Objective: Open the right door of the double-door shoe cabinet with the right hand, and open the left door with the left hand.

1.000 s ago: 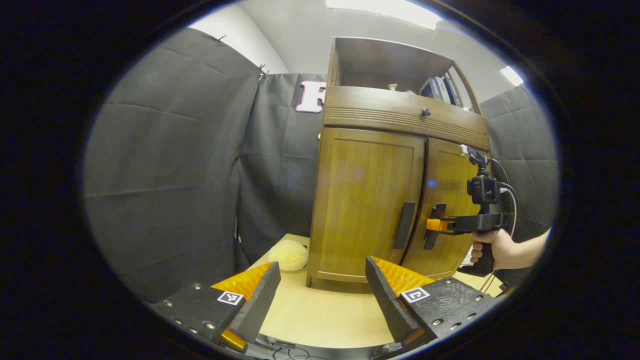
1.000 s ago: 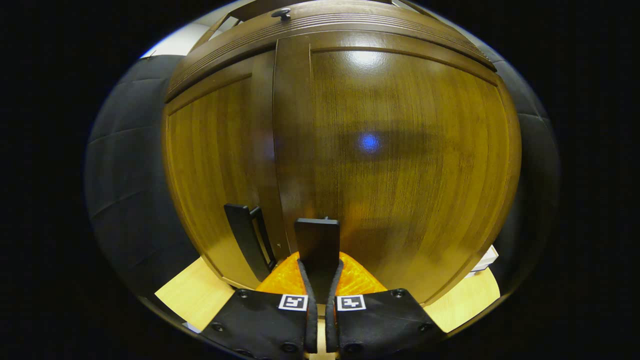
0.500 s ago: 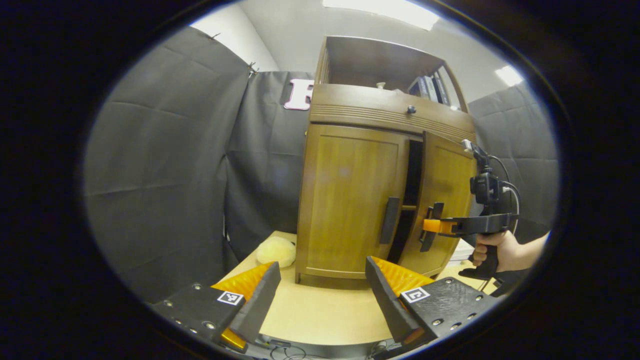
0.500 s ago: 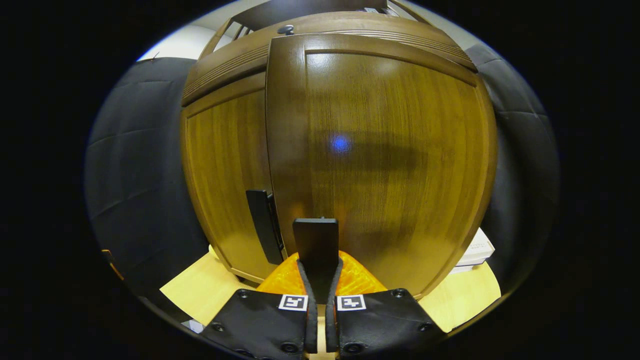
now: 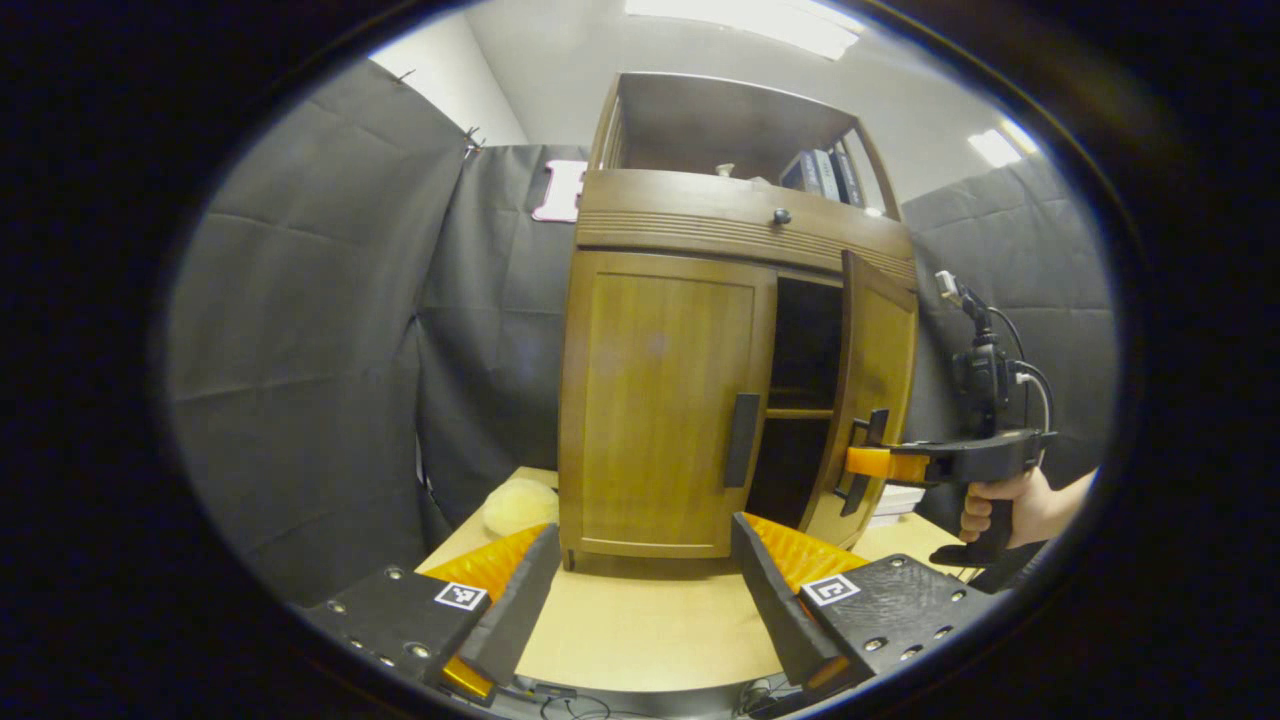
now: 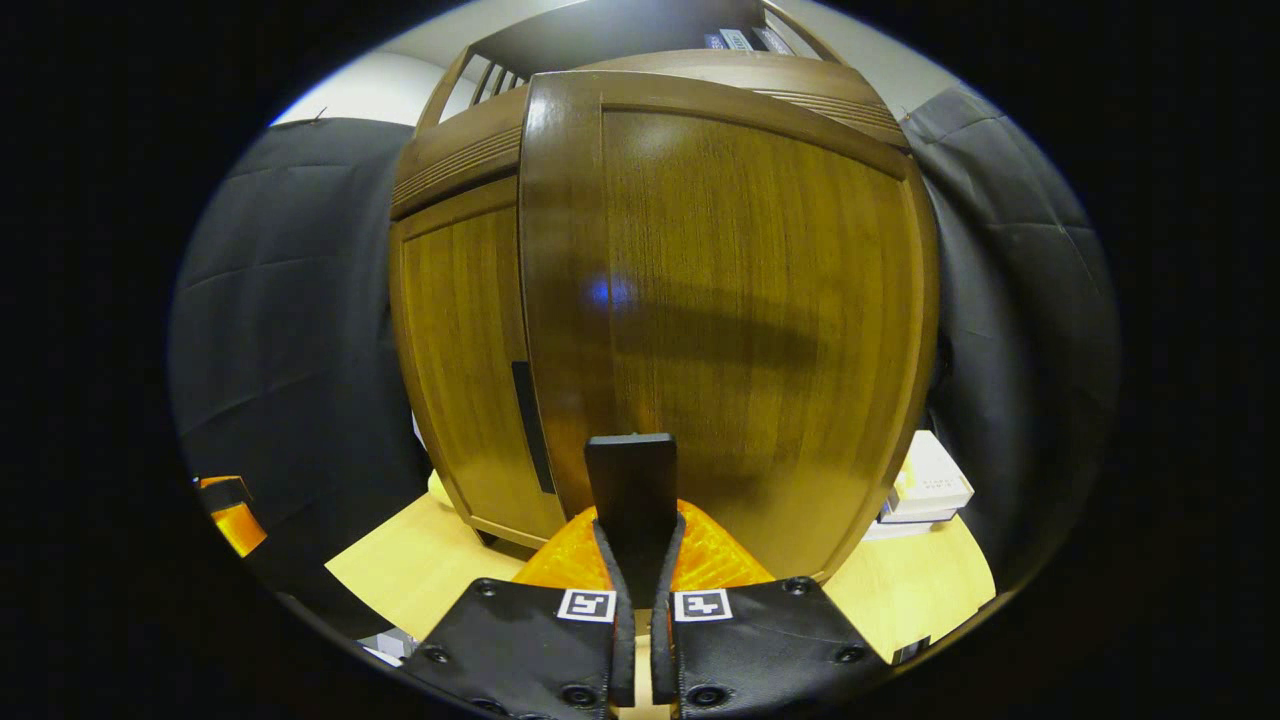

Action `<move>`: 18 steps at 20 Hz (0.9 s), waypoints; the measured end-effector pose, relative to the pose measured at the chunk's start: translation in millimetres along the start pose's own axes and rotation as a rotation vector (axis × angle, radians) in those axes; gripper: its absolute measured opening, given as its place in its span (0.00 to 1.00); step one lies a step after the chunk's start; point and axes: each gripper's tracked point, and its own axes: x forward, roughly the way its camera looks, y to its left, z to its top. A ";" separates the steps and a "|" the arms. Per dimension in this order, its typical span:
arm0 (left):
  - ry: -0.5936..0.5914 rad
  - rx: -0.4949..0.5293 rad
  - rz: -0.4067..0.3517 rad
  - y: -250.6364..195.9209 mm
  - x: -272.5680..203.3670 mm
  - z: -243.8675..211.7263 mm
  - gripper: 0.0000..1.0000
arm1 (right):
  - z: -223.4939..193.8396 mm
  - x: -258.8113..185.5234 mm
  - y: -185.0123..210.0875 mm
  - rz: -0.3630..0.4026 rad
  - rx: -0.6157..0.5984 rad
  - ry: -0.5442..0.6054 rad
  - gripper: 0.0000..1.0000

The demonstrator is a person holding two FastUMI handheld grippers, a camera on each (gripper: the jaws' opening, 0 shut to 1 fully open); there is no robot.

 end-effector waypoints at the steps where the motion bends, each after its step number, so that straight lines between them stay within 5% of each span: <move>1: 0.003 0.002 -0.007 -1.0 0.2 -0.3 1.00 | -1.2 -5.5 -1.8 0.000 0.000 0.002 0.04; 18: 0.022 0.010 -0.154 -13.4 -8.3 -0.5 0.94 | -21.8 -84.6 -62.4 -0.069 0.016 0.021 0.11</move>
